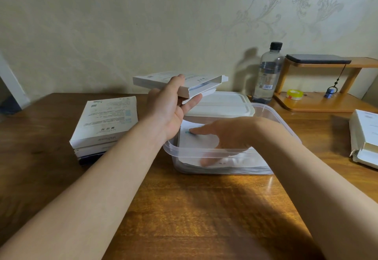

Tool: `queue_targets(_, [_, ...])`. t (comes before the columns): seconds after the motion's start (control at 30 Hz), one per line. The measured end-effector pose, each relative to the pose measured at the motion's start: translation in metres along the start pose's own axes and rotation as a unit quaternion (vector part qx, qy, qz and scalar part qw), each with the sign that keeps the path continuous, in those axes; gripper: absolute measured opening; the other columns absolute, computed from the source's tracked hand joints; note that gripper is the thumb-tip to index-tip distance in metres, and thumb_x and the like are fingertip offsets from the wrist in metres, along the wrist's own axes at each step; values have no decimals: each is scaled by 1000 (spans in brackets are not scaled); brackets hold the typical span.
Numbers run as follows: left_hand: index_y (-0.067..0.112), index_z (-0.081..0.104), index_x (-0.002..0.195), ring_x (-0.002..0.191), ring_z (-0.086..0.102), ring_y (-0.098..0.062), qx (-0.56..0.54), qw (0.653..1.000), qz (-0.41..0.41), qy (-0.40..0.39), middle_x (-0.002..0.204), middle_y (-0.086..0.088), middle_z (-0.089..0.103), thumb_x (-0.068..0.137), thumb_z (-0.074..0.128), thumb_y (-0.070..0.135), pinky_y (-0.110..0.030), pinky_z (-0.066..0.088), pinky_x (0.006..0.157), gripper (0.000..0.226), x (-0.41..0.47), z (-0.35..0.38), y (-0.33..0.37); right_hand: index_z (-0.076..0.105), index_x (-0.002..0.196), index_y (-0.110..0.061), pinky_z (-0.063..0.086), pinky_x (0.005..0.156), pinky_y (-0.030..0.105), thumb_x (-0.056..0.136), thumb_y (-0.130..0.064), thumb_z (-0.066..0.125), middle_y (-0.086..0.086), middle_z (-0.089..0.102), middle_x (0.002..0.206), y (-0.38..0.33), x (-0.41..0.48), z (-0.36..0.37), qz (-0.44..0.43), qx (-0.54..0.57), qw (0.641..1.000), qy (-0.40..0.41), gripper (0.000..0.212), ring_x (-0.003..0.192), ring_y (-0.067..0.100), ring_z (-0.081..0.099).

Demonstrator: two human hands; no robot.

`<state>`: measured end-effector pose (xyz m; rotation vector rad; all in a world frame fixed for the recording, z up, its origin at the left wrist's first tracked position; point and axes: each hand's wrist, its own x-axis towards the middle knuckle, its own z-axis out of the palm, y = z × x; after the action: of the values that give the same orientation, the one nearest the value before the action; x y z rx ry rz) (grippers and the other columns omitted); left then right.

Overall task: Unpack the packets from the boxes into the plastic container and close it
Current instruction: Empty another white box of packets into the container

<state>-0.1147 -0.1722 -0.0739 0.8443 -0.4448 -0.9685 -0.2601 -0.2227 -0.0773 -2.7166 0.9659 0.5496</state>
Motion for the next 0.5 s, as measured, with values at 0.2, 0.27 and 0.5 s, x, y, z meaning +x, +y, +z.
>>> queue_targets(0.2, [-1, 61, 116, 121, 64, -35, 2, 1000, -3, -11, 135, -27, 60, 94, 69, 9, -39, 63, 72, 25, 1, -1, 0, 7, 150, -58, 21, 119, 50, 67, -82, 63, -10, 16, 165, 1, 3, 2, 4, 3, 1000, -4, 103, 149, 23, 20])
queue_targets(0.27, [-2, 61, 118, 123, 63, -36, 2, 1000, -3, -10, 137, -28, 58, 94, 69, 9, -38, 63, 72, 27, 1, -2, -1, 7, 150, -58, 21, 119, 50, 67, -83, 62, -10, 16, 164, 1, 3, 2, 0, 2, 1000, -5, 103, 149, 24, 21])
queue_targets(0.5, [1, 61, 113, 126, 60, -39, 2, 1000, -5, -5, 140, -30, 54, 93, 71, 10, -39, 63, 72, 24, -2, -1, 0, 12, 154, -48, 20, 119, 46, 73, -80, 60, -10, 20, 163, 1, -1, 3, -6, -12, 1000, 26, 99, 149, 21, 22])
